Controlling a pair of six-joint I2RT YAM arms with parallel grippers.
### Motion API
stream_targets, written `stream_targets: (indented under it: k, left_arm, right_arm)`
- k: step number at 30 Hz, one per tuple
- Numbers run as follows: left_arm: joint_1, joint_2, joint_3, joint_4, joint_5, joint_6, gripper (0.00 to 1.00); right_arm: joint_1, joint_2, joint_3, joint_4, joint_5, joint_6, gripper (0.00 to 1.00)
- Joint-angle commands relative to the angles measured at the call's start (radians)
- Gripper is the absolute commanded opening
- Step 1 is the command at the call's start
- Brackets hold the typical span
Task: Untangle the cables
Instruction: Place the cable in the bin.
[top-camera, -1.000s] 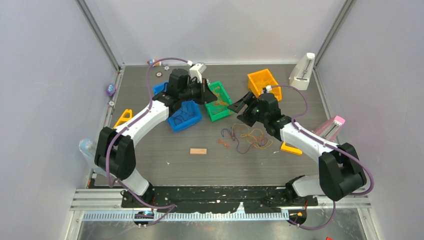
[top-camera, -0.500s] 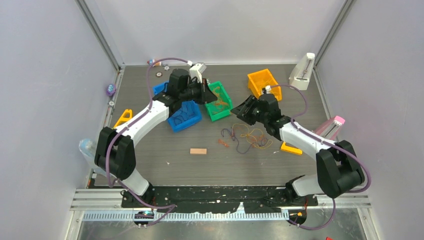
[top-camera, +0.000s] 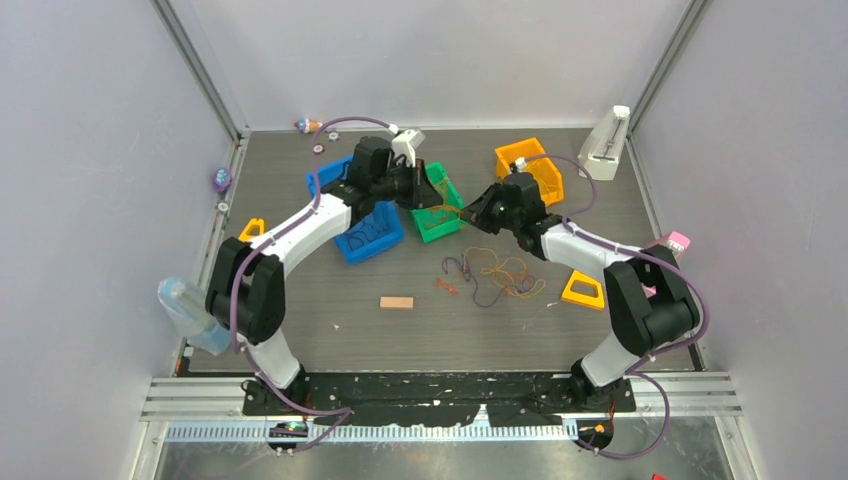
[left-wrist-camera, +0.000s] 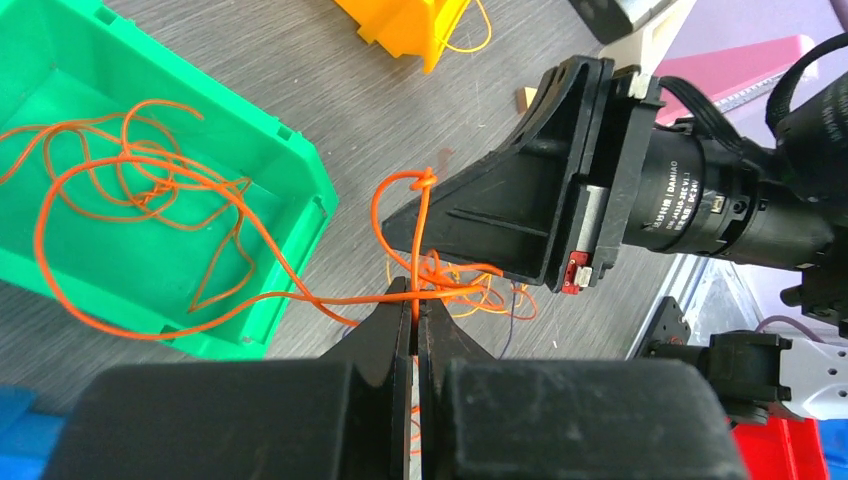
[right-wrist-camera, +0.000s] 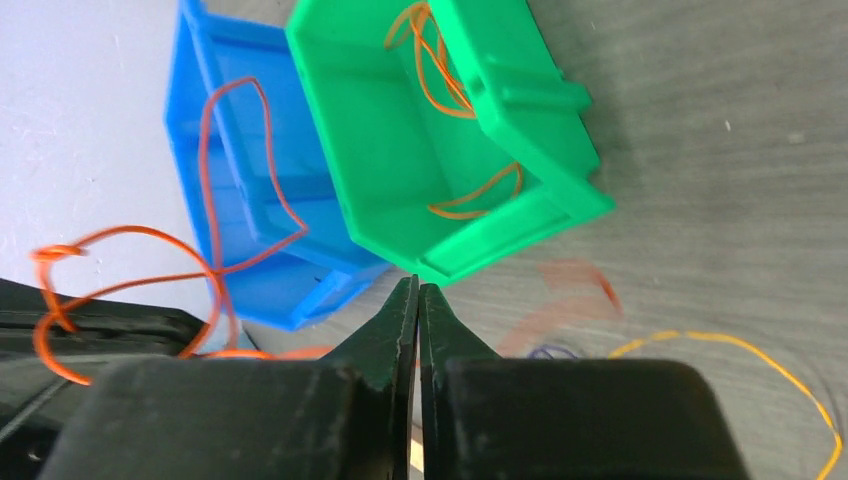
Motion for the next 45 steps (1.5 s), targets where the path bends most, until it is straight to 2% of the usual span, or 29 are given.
stream_targets:
  k: [1, 9, 10, 12, 13, 15, 22, 26, 29, 32, 37, 41, 45]
  left_arm:
    - [0.009, 0.056, 0.086, 0.013, 0.072, -0.031, 0.00]
    - [0.080, 0.237, 0.175, 0.142, 0.210, -0.182, 0.00]
    - [0.080, 0.254, 0.197, 0.130, 0.209, -0.183, 0.00]
    - [0.083, 0.288, 0.243, 0.093, 0.199, -0.177, 0.00]
    - [0.087, 0.305, 0.261, 0.068, 0.196, -0.180, 0.00]
    - [0.097, 0.334, 0.277, 0.030, 0.190, -0.187, 0.00]
    - [0.134, 0.342, 0.244, -0.035, 0.141, -0.189, 0.00]
    - [0.141, 0.339, 0.253, -0.102, 0.101, -0.151, 0.00]
    - [0.141, 0.344, 0.258, -0.144, 0.076, -0.126, 0.00]
    - [0.141, 0.352, 0.254, -0.156, 0.073, -0.120, 0.00]
    - [0.141, 0.358, 0.256, -0.152, 0.072, -0.120, 0.00]
    - [0.141, 0.359, 0.263, -0.161, 0.071, -0.114, 0.00]
    - [0.141, 0.354, 0.265, -0.158, 0.065, -0.119, 0.00]
  right_arm:
    - [-0.004, 0.033, 0.099, 0.037, 0.023, -0.077, 0.06]
    - [-0.004, 0.074, 0.201, -0.055, 0.120, -0.217, 0.07]
    - [-0.004, 0.071, 0.201, -0.056, 0.122, -0.224, 0.10]
    - [-0.004, 0.062, 0.201, -0.056, 0.128, -0.254, 0.23]
    - [-0.004, 0.059, 0.202, -0.056, 0.133, -0.276, 0.33]
    - [-0.005, 0.045, 0.206, -0.060, 0.142, -0.313, 0.45]
    - [-0.008, 0.017, 0.209, -0.108, 0.117, -0.395, 0.64]
    - [-0.011, -0.025, 0.145, -0.123, 0.160, -0.394, 0.80]
    - [-0.037, -0.034, 0.116, -0.136, 0.181, -0.393, 0.81]
    - [-0.069, -0.018, 0.121, -0.145, 0.184, -0.388, 0.74]
    - [-0.084, 0.022, 0.132, -0.144, 0.155, -0.390, 0.68]
    - [-0.085, 0.077, 0.171, -0.143, 0.121, -0.397, 0.58]
    - [-0.085, 0.136, 0.199, -0.138, 0.095, -0.382, 0.56]
